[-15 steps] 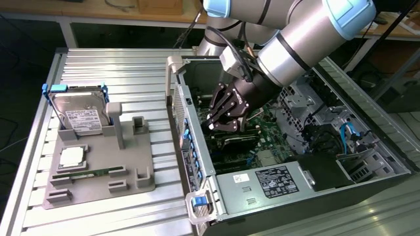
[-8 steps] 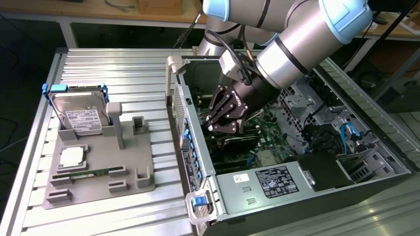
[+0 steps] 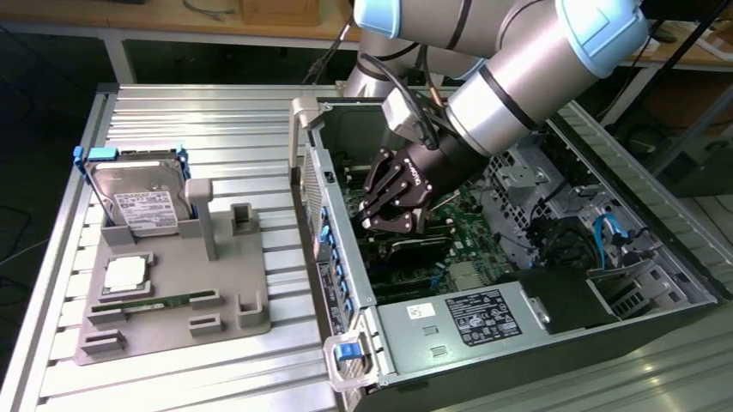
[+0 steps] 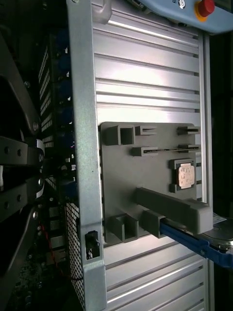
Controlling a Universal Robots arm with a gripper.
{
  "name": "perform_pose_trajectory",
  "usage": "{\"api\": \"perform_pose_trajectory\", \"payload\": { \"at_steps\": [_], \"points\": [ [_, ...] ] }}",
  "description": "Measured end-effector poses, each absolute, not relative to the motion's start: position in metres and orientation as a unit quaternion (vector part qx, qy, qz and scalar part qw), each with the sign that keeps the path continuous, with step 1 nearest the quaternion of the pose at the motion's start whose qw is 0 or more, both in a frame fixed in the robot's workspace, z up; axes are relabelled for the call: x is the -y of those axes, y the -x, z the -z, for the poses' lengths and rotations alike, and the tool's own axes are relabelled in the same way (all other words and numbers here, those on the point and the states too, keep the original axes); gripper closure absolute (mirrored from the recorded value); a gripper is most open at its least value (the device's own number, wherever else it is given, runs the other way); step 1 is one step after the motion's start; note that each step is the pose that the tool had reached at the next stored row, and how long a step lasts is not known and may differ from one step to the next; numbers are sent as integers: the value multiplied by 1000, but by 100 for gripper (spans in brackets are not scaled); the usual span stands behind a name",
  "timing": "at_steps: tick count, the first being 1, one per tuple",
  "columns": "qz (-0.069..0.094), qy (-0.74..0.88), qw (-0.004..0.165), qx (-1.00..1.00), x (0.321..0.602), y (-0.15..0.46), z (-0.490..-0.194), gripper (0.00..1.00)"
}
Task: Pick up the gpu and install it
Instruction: 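Press down on the gpu until it lock into place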
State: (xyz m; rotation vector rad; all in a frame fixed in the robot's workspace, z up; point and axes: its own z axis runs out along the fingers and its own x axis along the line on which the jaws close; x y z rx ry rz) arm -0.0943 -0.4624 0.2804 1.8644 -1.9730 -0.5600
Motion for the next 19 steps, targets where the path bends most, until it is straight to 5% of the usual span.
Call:
{"api": "perform_pose_trajectory", "payload": {
  "at_steps": [19],
  "points": [
    [191, -658, 194, 702, 462, 85, -278, 89]
  ]
}}
